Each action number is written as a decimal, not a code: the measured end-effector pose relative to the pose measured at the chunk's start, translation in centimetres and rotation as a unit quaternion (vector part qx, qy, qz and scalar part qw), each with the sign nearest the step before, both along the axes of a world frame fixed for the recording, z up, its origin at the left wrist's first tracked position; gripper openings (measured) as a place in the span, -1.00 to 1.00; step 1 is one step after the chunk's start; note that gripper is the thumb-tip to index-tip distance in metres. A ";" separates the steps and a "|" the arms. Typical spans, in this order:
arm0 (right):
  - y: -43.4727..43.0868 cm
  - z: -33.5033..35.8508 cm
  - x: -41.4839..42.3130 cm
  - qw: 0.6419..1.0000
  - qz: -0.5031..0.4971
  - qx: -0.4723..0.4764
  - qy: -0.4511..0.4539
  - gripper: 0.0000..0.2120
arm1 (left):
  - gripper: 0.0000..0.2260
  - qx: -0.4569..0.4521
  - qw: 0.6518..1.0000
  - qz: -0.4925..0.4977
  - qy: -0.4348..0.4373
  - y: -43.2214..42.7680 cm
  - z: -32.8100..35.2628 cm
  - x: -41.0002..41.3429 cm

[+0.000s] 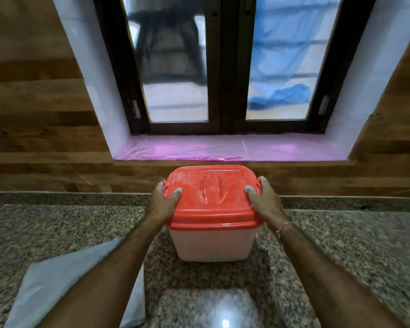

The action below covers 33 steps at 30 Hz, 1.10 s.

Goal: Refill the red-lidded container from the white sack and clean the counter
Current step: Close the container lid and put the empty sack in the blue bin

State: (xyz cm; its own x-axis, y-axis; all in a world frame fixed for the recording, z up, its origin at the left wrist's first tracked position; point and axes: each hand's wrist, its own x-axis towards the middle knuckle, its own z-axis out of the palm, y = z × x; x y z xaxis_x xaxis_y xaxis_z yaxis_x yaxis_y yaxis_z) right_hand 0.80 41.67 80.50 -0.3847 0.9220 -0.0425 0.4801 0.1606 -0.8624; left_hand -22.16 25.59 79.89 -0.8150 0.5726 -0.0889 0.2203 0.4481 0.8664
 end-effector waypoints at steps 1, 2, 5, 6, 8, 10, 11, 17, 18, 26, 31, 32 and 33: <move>1.1 -0.1 -0.6 1.000 0.004 0.000 -0.010 -0.36 | -0.23 -0.002 1.000 0.000 0.001 1.1 0.0 -0.6; 2.0 -0.3 -1.2 1.000 0.006 -0.001 -0.016 -0.35 | -0.24 -0.003 1.000 -0.001 0.004 2.0 -0.2 -1.1; 3.7 -1.5 -2.5 0.999 0.005 -0.018 -0.029 -0.34 | -0.28 -0.013 1.000 -0.005 0.014 4.0 -0.9 -2.0; 4.1 -2.2 -2.9 0.999 -0.004 -0.011 -0.033 -0.34 | -0.30 -0.016 1.000 -0.004 0.020 4.5 -1.4 -2.4; 4.4 -3.3 -3.4 0.999 -0.022 0.008 -0.039 -0.31 | -0.31 -0.022 0.999 -0.001 0.030 5.0 -1.9 -2.9; 4.6 -4.1 -3.7 0.999 -0.031 0.017 -0.036 -0.28 | -0.31 -0.024 0.999 0.000 0.035 5.2 -2.5 -3.4; 4.6 -4.2 -3.8 0.999 -0.032 0.018 -0.033 -0.28 | -0.31 -0.020 0.999 -0.003 0.035 5.1 -2.7 -3.5; 4.2 -4.3 -3.7 0.998 -0.061 -0.001 0.025 -0.30 | -0.29 -0.026 0.998 -0.016 0.049 4.6 -2.5 -3.0; 4.0 -4.4 -3.6 0.996 -0.072 -0.011 0.050 -0.33 | -0.30 -0.030 0.998 -0.018 0.048 4.3 -2.6 -2.8; -7.4 -10.3 -2.1 0.968 -0.204 -0.052 0.135 -0.52 | -0.32 -0.142 0.984 -0.026 0.104 -10.3 -7.6 -1.9; -21.2 -17.7 -7.9 0.988 0.075 -0.136 0.023 -0.43 | -0.24 -0.336 0.930 0.137 0.064 -25.8 -13.7 -8.8; -23.2 -18.8 -9.8 0.983 0.121 -0.135 -0.016 -0.34 | -0.21 -0.353 0.922 0.147 0.059 -28.5 -14.5 -10.2; -24.7 -19.3 -11.5 0.978 0.157 -0.127 -0.046 -0.23 | -0.18 -0.360 0.920 0.147 0.045 -30.7 -15.7 -11.6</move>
